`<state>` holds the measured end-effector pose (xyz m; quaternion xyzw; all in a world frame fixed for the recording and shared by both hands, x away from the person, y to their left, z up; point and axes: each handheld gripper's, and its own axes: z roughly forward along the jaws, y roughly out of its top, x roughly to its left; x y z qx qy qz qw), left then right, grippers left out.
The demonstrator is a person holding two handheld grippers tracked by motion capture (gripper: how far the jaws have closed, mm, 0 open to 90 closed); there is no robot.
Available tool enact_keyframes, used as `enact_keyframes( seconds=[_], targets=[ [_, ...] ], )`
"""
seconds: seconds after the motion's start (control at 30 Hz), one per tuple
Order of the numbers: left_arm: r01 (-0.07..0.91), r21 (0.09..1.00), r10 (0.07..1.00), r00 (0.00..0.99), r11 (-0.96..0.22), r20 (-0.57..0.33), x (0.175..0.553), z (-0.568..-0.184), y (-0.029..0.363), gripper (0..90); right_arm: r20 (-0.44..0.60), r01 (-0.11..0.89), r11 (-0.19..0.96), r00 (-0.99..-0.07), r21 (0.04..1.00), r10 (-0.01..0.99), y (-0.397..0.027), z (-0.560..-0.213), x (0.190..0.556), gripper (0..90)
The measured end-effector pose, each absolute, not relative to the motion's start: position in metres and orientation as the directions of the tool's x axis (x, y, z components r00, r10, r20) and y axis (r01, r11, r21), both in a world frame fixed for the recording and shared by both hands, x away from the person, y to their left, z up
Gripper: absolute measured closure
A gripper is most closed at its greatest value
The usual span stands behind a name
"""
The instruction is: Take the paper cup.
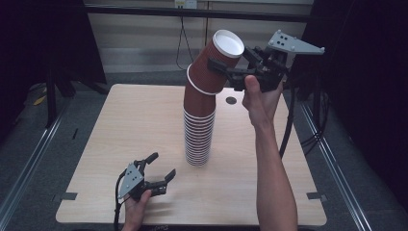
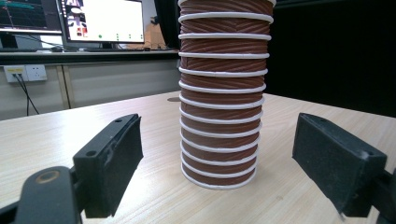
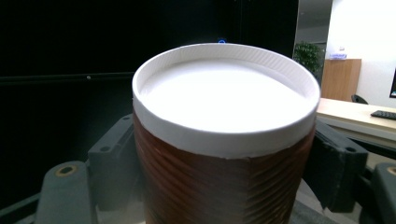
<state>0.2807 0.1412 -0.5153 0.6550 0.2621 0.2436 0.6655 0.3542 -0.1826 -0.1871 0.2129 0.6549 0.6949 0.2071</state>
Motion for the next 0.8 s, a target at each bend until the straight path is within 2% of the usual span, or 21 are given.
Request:
enact_keyframes(
  seconds=[0.8],
  targets=[
    [0.019, 1.000, 0.666, 0.745, 0.023, -0.029, 0.281, -0.515, 0.141, 15.7, 0.043, -0.033, -0.116, -0.806, 0.993, 0.591, -0.213, -0.186, 0.343, 21.7]
  ],
)
